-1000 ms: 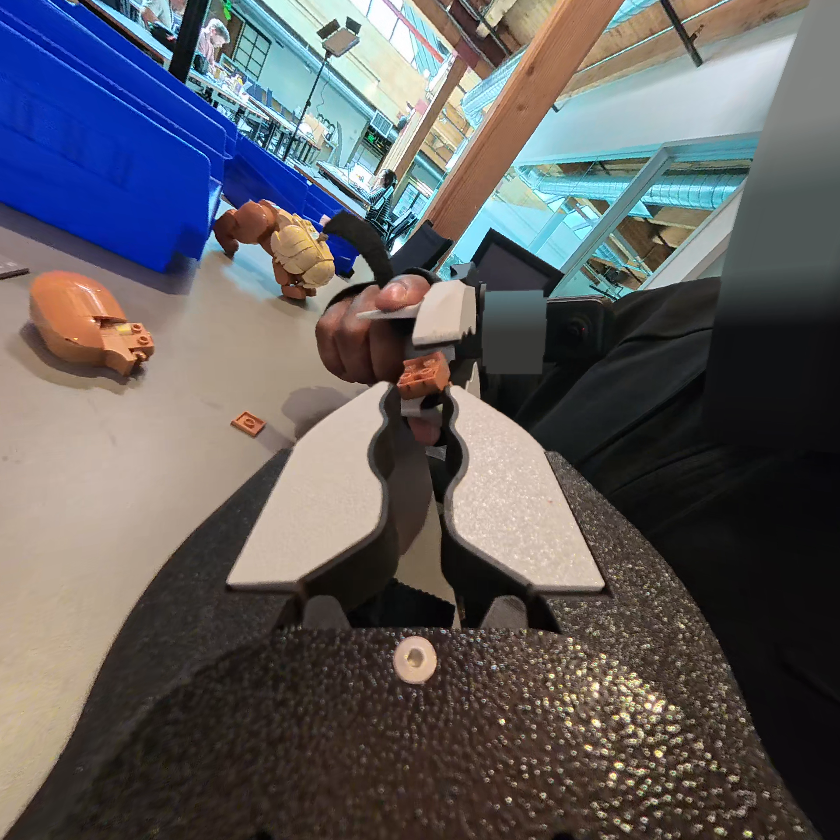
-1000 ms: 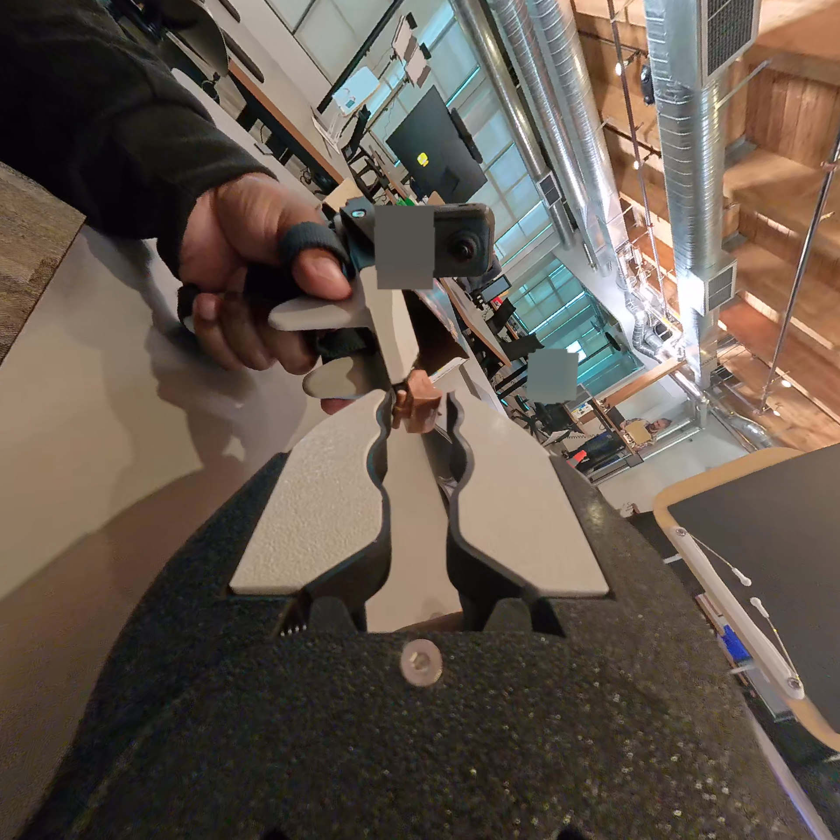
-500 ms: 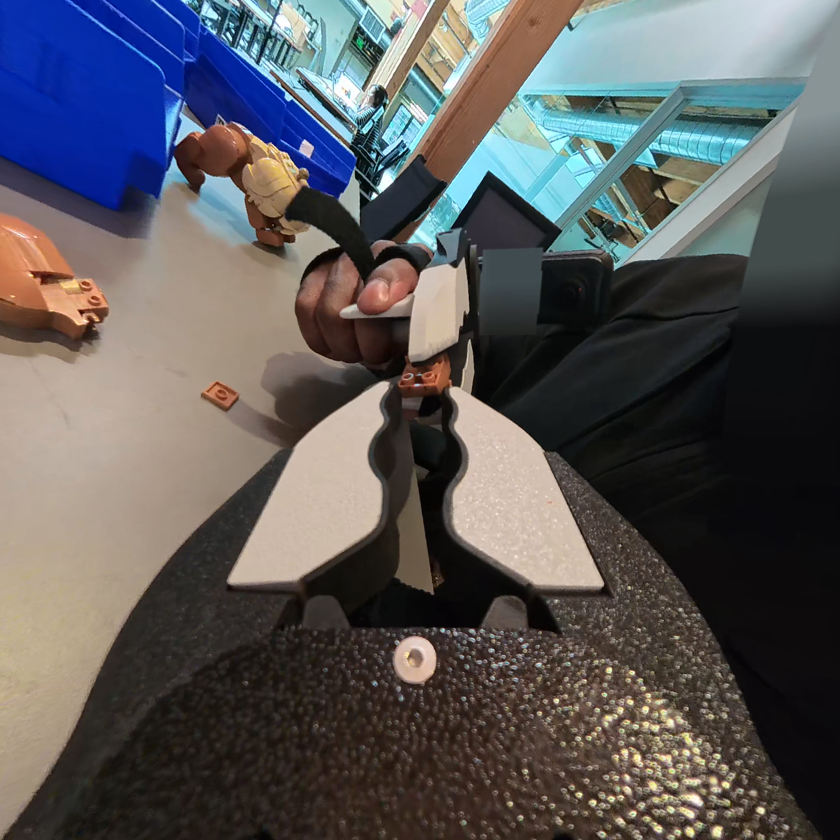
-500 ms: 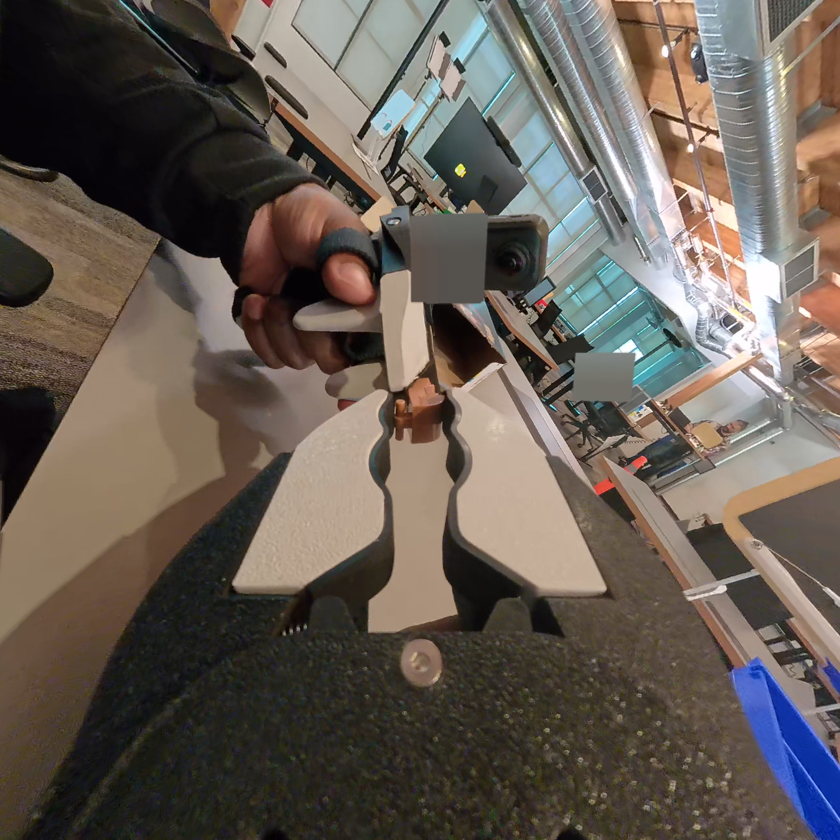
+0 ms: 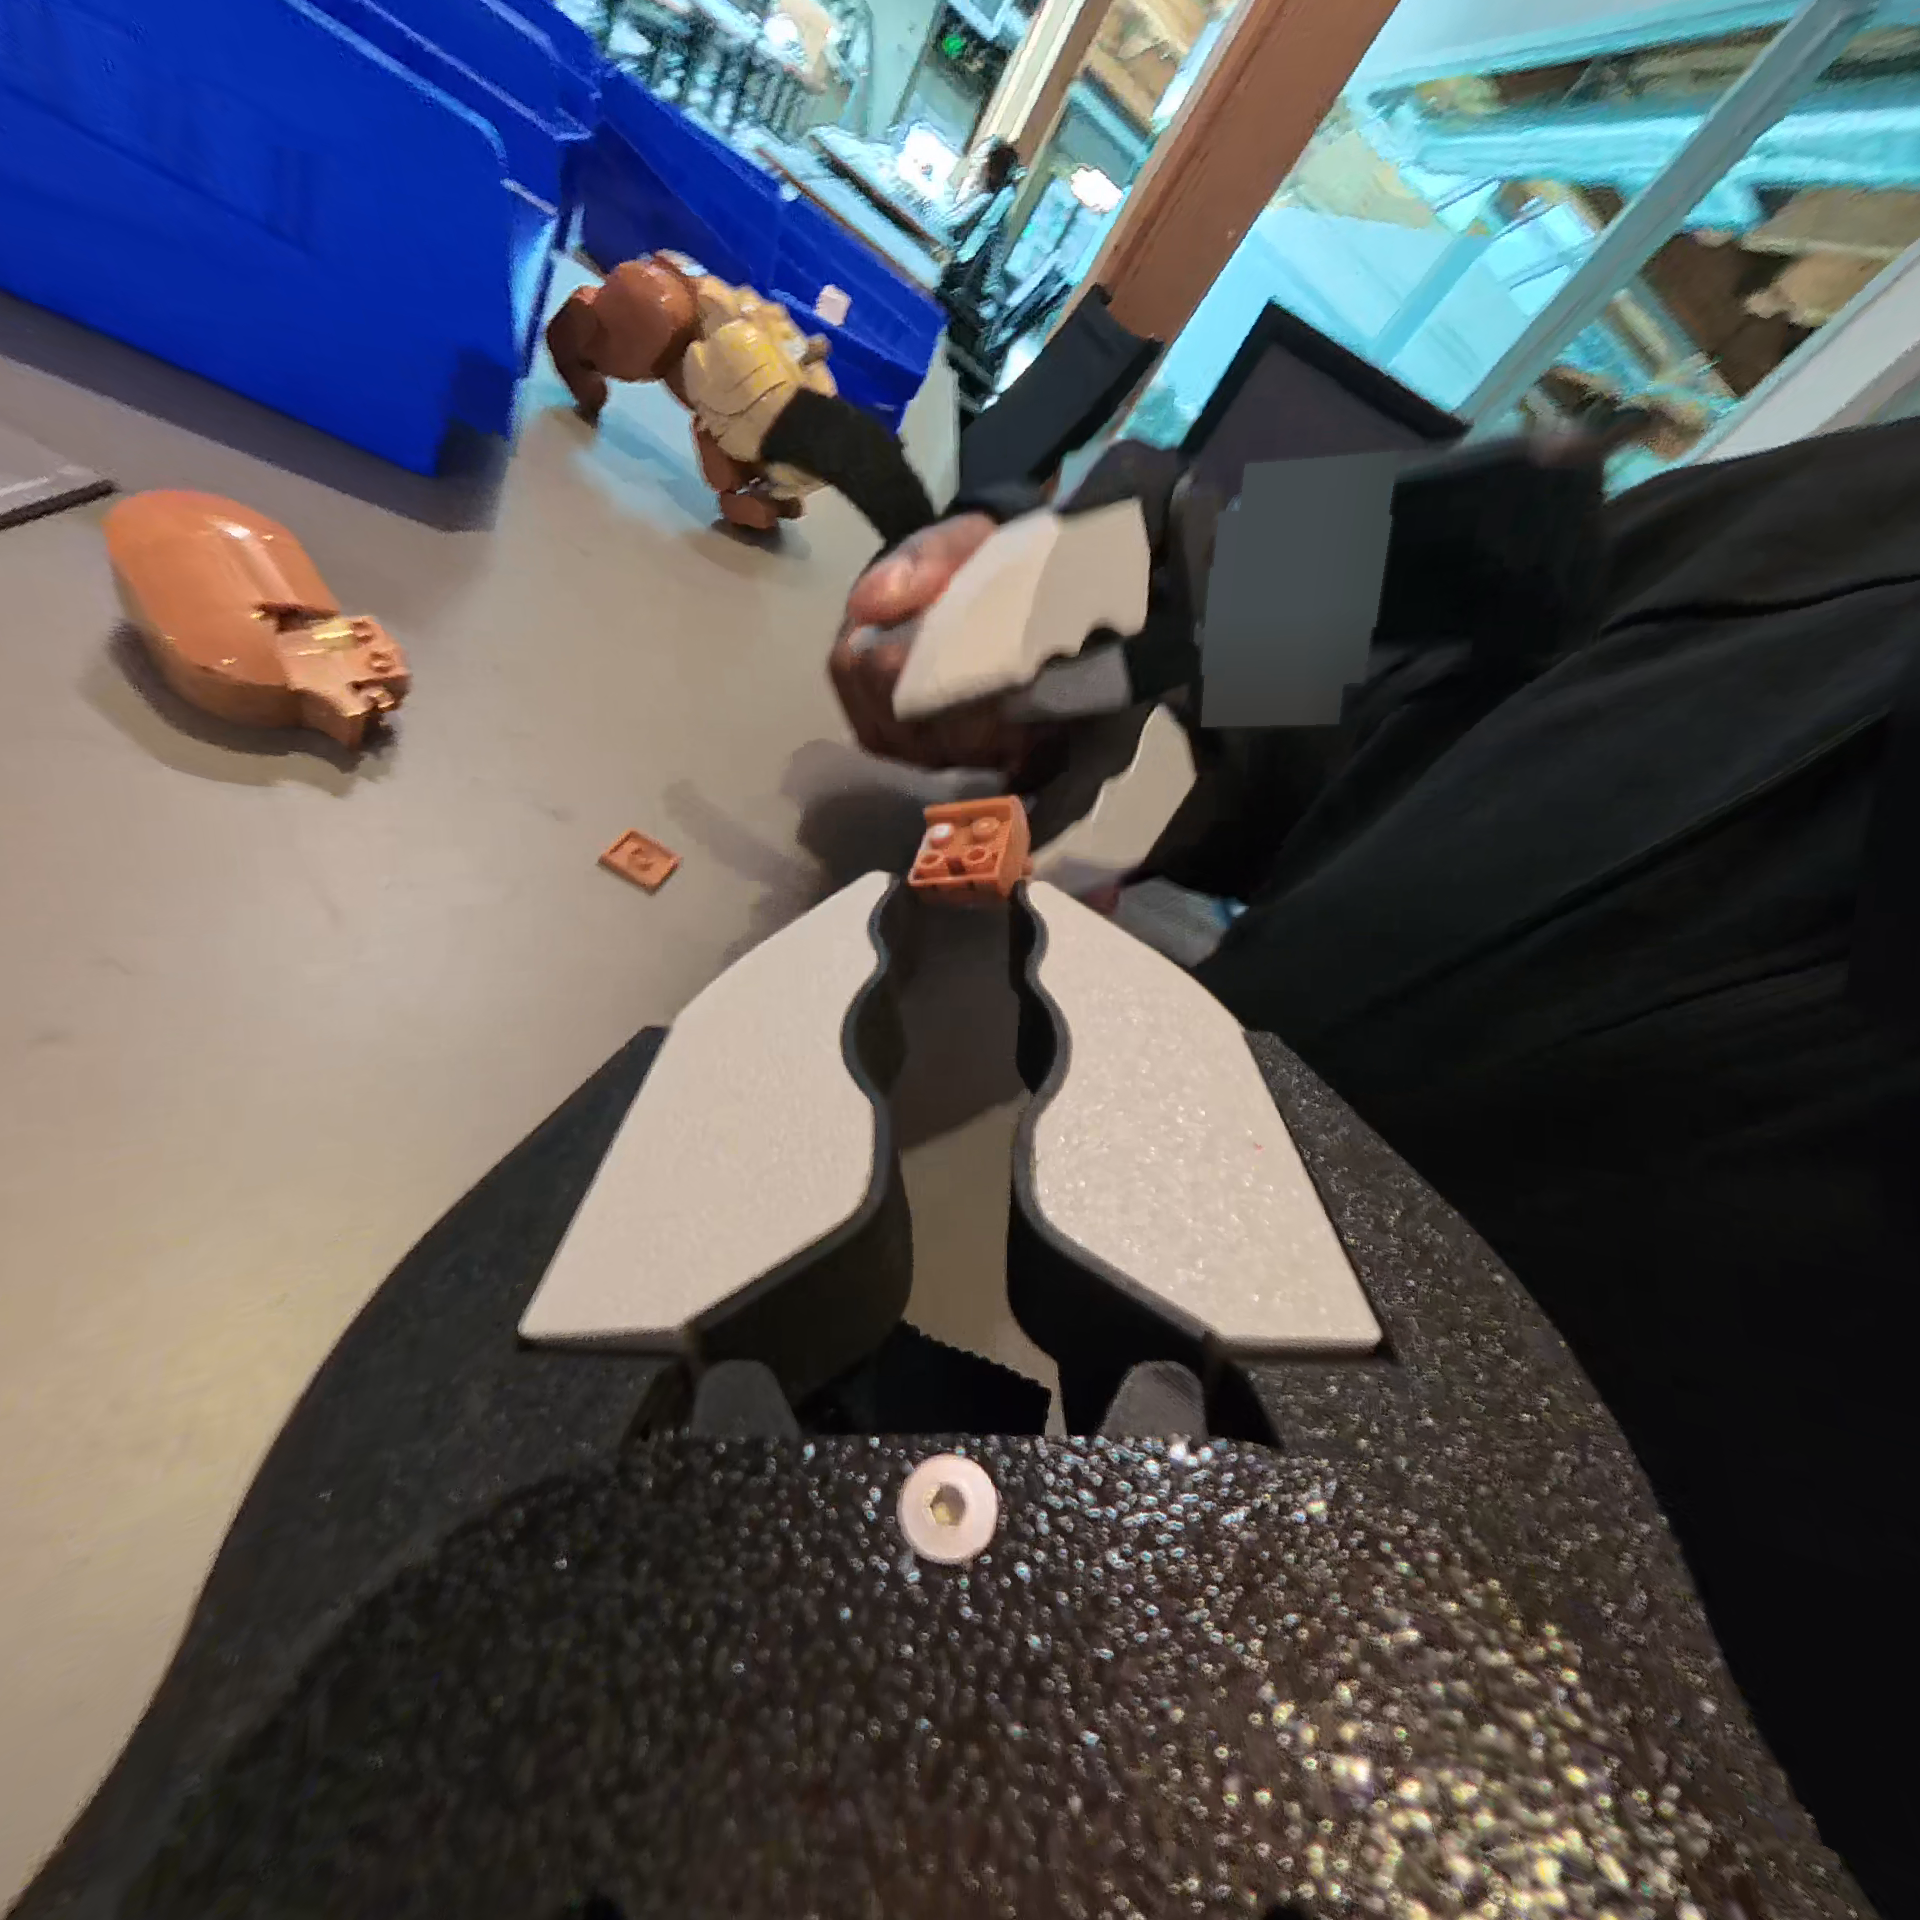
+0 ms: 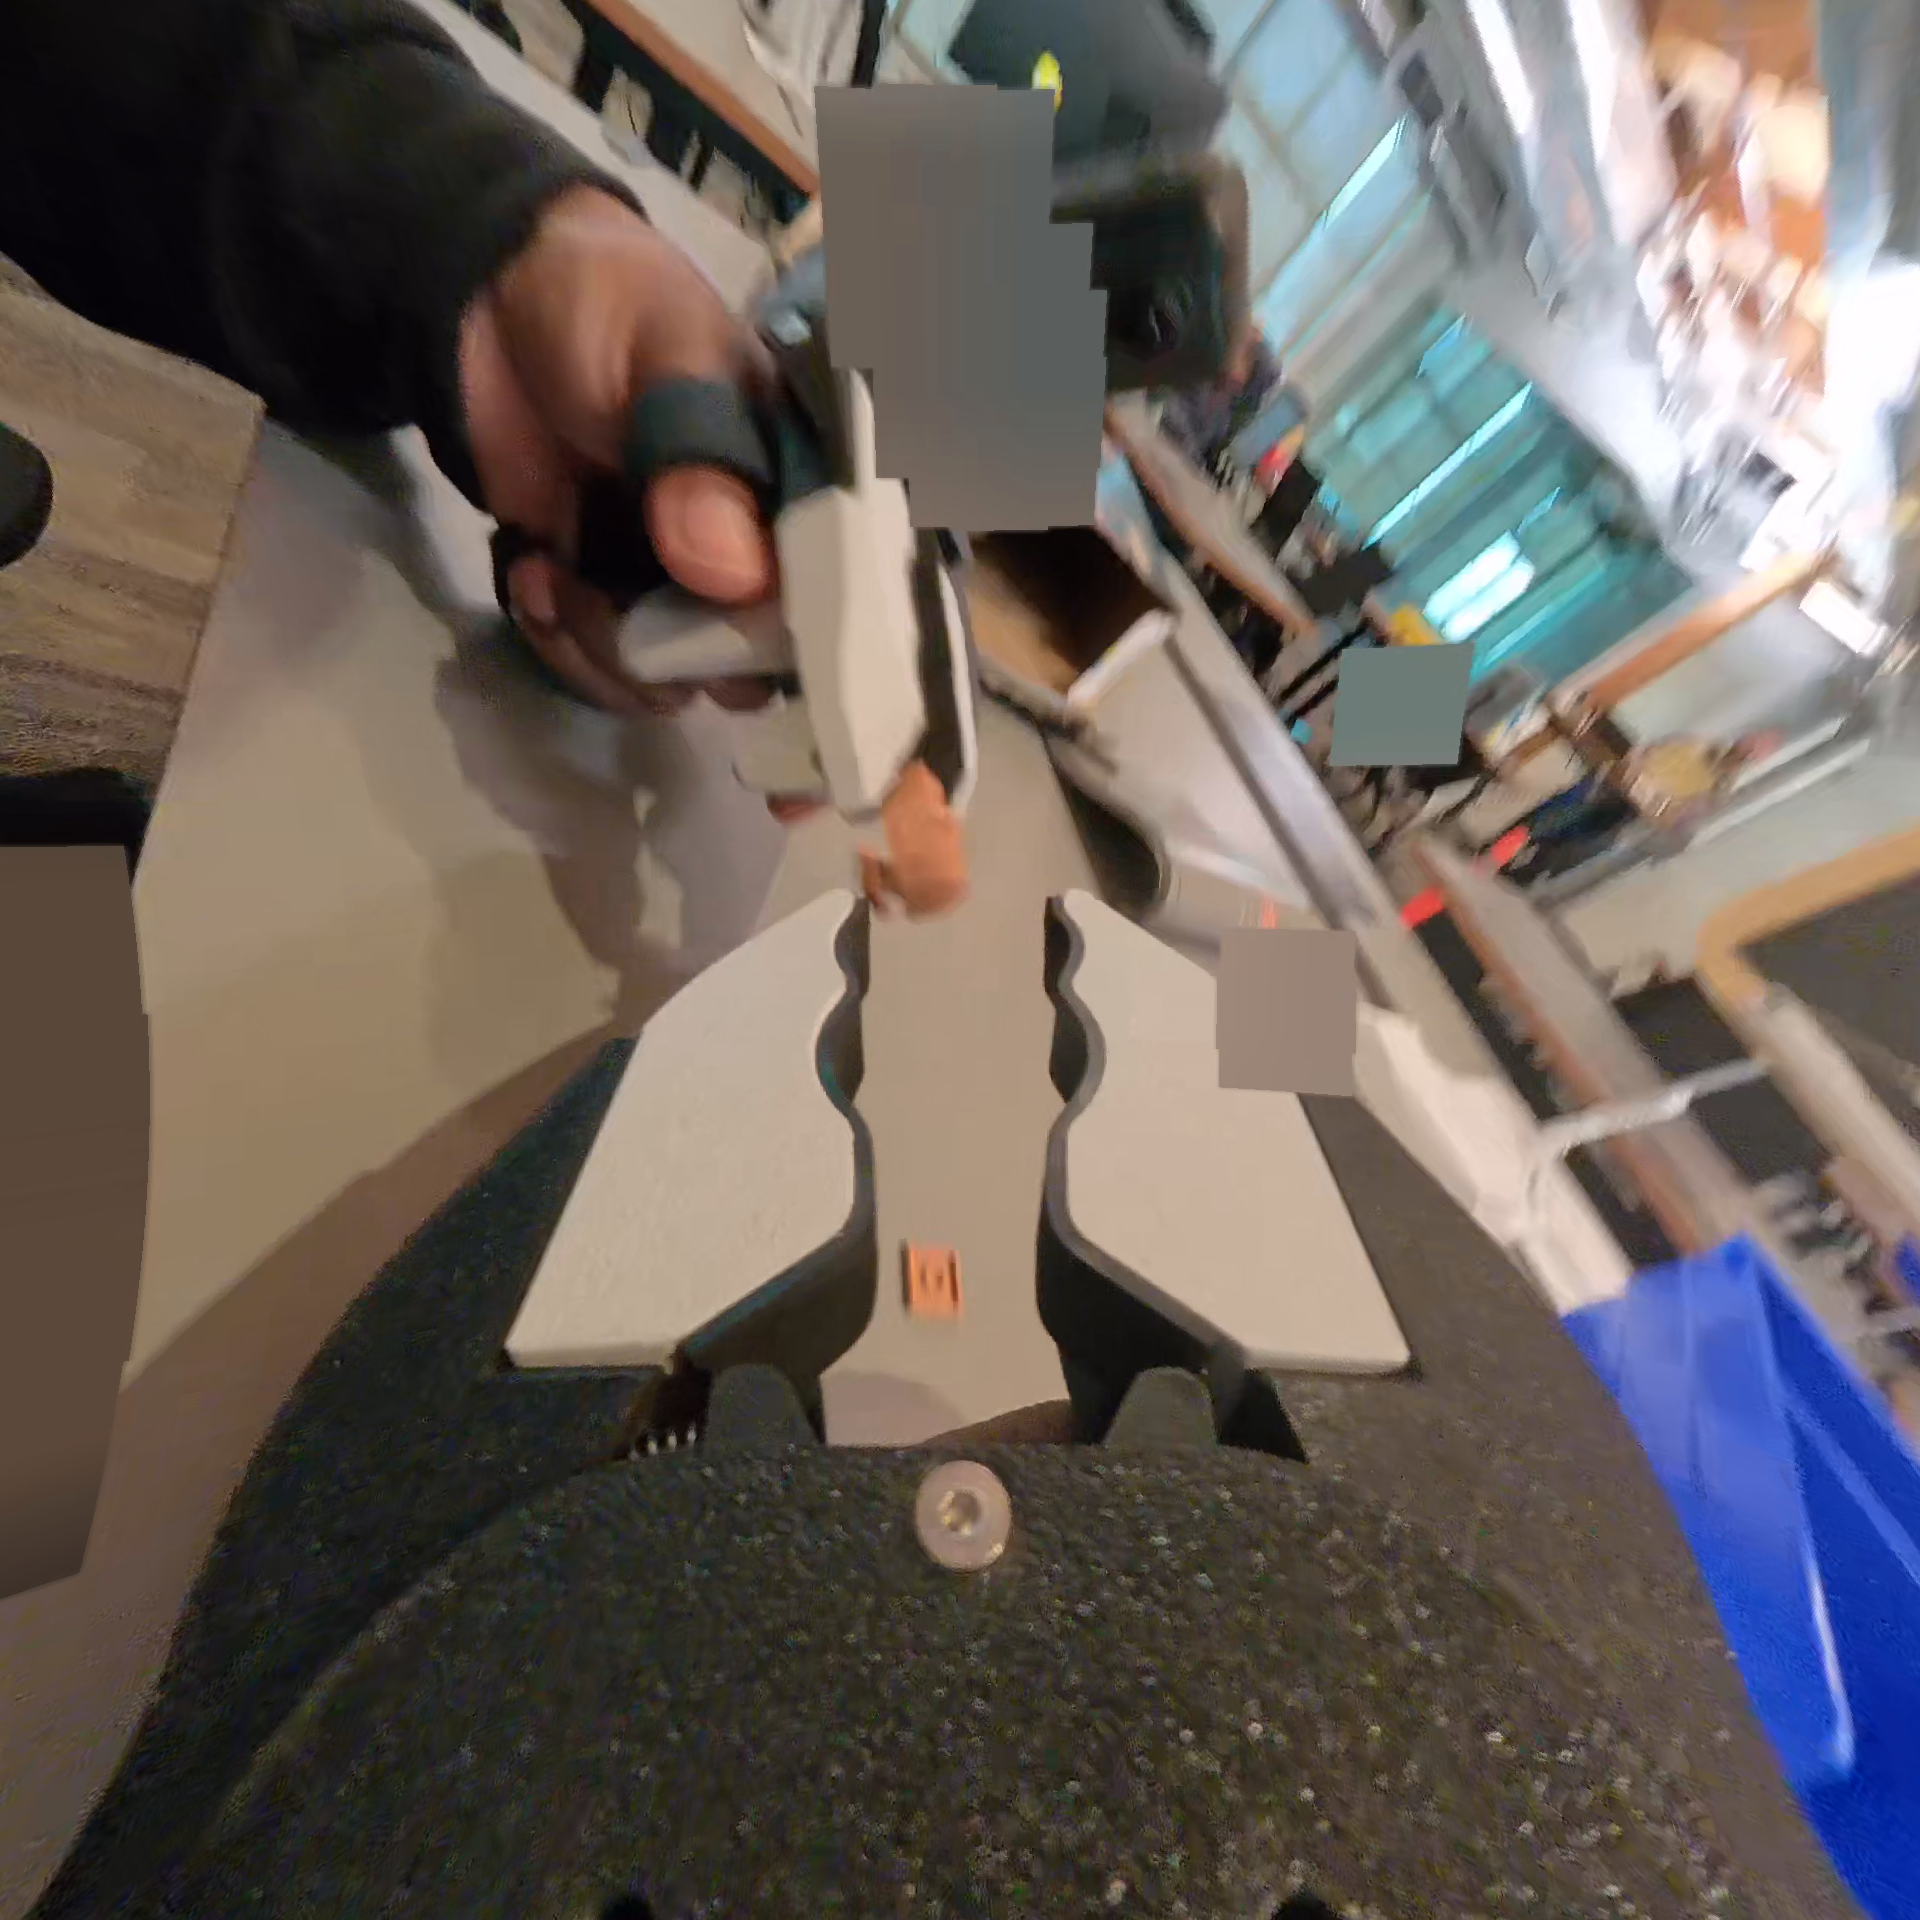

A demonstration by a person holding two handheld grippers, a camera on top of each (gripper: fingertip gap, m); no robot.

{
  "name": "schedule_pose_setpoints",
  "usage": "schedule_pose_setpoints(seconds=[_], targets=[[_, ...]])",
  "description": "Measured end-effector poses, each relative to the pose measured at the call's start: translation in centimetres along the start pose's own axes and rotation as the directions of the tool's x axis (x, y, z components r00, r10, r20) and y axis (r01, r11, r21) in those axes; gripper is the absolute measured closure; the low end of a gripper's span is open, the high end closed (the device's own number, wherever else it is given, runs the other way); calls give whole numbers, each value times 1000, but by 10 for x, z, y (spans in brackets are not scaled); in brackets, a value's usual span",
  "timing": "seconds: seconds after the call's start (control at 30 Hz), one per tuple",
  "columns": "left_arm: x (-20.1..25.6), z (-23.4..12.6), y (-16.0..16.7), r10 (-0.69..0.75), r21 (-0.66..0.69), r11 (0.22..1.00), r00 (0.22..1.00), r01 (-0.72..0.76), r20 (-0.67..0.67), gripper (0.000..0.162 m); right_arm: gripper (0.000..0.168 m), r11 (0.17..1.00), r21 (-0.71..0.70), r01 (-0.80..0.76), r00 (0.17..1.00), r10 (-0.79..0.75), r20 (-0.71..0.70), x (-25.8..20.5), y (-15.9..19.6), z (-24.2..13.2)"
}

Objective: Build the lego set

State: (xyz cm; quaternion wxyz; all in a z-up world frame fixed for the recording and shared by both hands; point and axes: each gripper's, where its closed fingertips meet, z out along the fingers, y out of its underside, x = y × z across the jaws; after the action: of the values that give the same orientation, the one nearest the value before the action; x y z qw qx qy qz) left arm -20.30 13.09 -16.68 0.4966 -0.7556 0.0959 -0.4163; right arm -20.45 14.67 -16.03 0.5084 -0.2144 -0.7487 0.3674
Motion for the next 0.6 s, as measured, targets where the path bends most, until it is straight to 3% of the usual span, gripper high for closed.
schedule_pose_setpoints(seconds=[0.17, 0.27, 0.47, 0.6], targets=[[-21, -7, 11, 132, -88, 989, 979, -119, 156, 144, 150, 905, -339, -256, 957, 287, 43, 18, 71, -20], [-27, -5, 11, 217, -129, 973, 955, -194, 200, 144, 152, 831, -494, -258, 924, 362, 126, 7, 99, -17], [-29, -5, 11, 298, -149, 952, 920, -268, 254, 144, 148, 791, -572, -218, 887, 405, 222, -5, 106, 0], [-30, -6, 10, 308, -145, 950, 913, -278, 267, 144, 165, 768, -611, -193, 867, 425, 260, -8, 106, 4]])
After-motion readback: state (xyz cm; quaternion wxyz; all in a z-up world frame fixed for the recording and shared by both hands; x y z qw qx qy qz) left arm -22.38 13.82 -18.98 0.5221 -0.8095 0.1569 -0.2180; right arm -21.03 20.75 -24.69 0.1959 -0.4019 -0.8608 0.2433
